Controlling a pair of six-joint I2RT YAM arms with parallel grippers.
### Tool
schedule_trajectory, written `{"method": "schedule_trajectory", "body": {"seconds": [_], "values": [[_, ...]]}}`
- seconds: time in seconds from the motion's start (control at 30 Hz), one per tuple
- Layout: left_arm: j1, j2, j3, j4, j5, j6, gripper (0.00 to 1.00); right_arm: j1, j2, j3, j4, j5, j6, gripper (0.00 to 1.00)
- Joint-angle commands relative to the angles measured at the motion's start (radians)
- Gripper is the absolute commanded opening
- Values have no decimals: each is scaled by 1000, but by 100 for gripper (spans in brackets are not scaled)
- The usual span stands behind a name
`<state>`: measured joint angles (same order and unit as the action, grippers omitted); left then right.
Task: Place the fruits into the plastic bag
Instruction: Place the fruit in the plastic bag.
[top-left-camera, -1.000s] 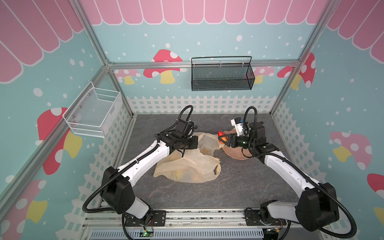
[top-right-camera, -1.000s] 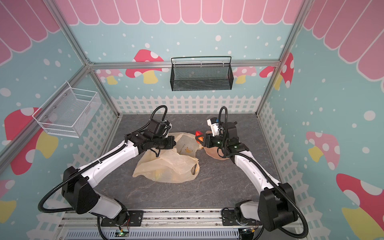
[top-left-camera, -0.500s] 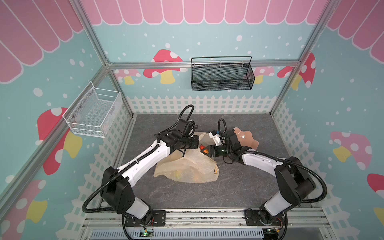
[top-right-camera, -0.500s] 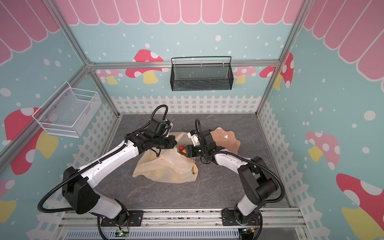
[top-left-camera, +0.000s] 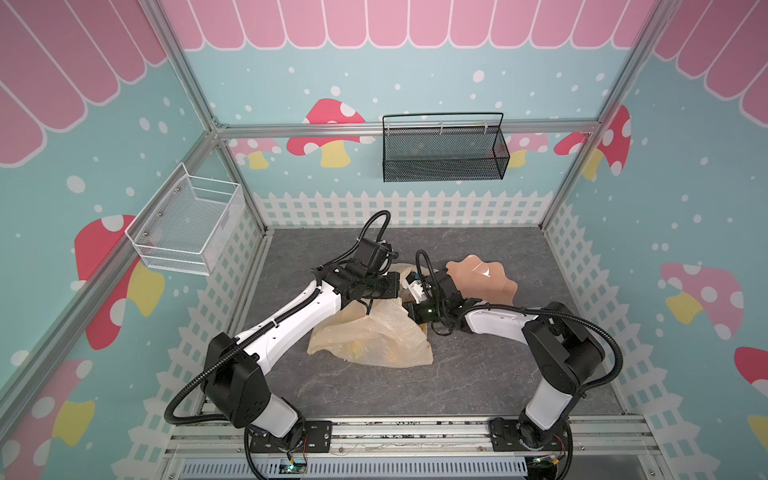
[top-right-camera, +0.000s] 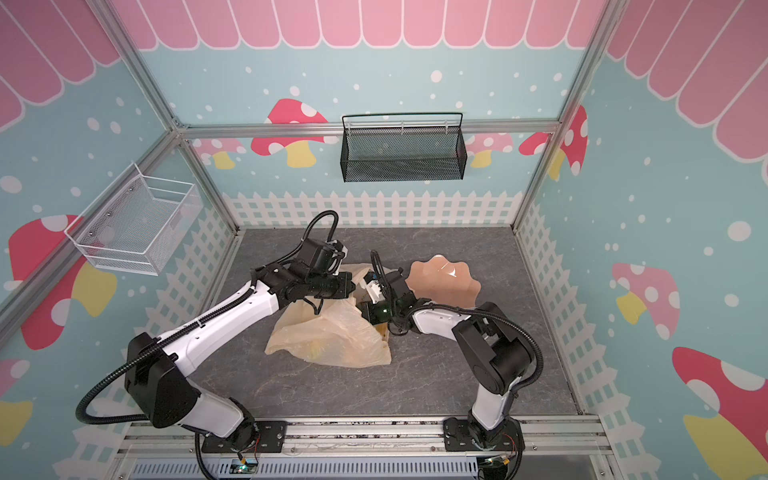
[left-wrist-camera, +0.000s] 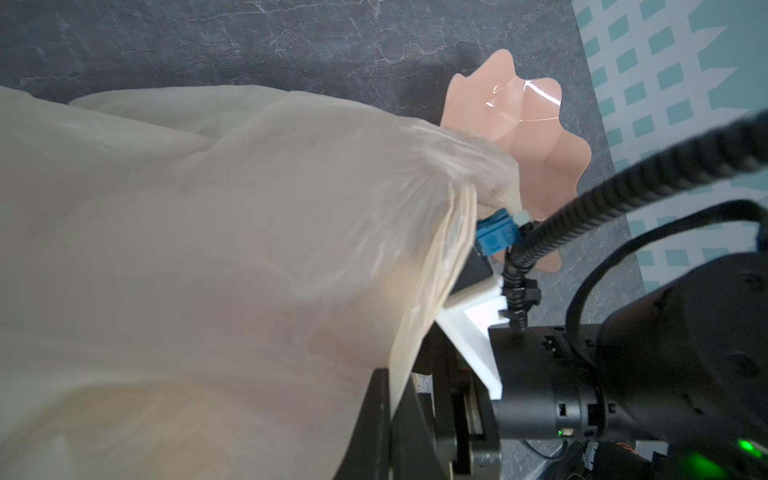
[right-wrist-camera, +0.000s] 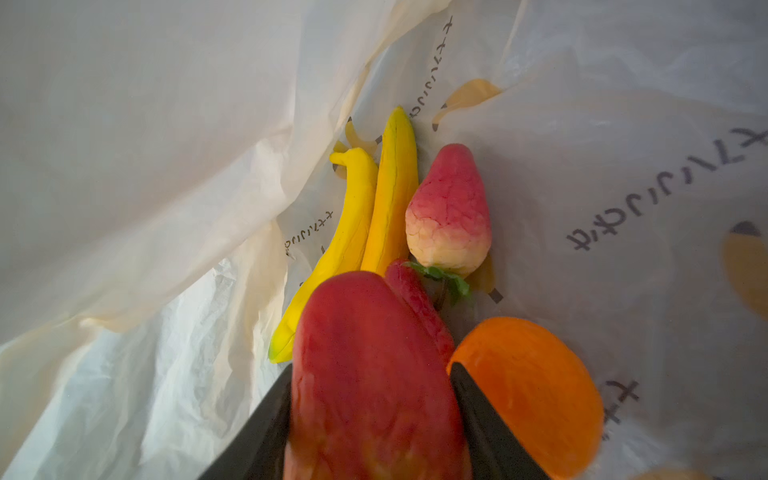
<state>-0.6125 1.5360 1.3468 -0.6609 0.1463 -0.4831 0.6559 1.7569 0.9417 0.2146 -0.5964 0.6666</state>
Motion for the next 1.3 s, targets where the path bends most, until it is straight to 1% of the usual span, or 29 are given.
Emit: {"method": "schedule_trajectory", "body": {"seconds": [0.0,0.23,0.33,0.6,0.8,0.87,0.9,0.93,1.03,1.07,1.17,1.27], "values": [[-10,12,29,-6,-8,-6,0,14,28,41,30,-14,14,38],[-17,10,28,-6,-9,-8,0,18,76,87,33,-32,30,38],[-18,9,25,-6,-11,-5,0,17,96,95,71,-53,60,38],[-18,11,12,-6,-13,-3,0,22,189,106,272,-139,222,39],[-18,4,3,-13,-20,3,0,34,245,143,346,-184,295,41],[-17,4,2,-12,-22,3,0,40,255,150,361,-192,309,46],[-17,4,1,-13,-23,3,0,42,257,153,360,-193,314,51],[-17,4,0,-13,-24,2,0,44,257,155,362,-196,317,58],[-18,1,-4,-12,-28,3,0,44,251,154,358,-212,317,82],[-15,0,-6,-13,-28,4,0,44,244,150,356,-215,317,86],[-10,-9,-11,-13,-30,5,0,41,225,130,350,-226,320,92],[1,-18,-20,-13,-31,6,0,40,205,118,347,-233,315,94]]}}
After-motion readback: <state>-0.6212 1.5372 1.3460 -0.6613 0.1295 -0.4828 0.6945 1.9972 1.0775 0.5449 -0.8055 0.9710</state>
